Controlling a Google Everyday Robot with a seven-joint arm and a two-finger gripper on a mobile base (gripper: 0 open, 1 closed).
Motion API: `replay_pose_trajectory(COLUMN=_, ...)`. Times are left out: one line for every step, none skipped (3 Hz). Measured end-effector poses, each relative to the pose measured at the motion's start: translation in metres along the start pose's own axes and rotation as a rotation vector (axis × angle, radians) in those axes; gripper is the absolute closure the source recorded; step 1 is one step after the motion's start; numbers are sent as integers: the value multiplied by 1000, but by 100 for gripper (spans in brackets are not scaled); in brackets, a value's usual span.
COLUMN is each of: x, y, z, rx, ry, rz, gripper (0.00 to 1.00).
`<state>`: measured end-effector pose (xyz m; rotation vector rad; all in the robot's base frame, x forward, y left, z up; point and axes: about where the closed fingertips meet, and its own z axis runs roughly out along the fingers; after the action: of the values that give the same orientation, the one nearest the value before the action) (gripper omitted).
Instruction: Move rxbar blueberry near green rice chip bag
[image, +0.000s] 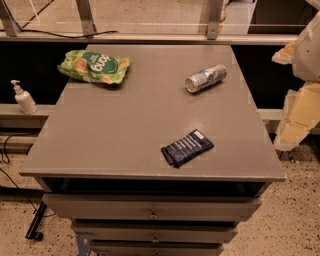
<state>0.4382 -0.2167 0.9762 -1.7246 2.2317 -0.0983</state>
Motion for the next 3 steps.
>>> replay_pose_trajectory(x=0, y=-3, z=-3, rx=8, ry=-14, rz=-4, gripper=0)
replay_pose_trajectory(x=-10, y=-7, z=18, rx=-45, ry=-81, rz=-61, gripper=0)
replay_pose_trajectory(x=-36, y=-2, z=48, rx=-125, ry=-154, rz=-153, gripper=0)
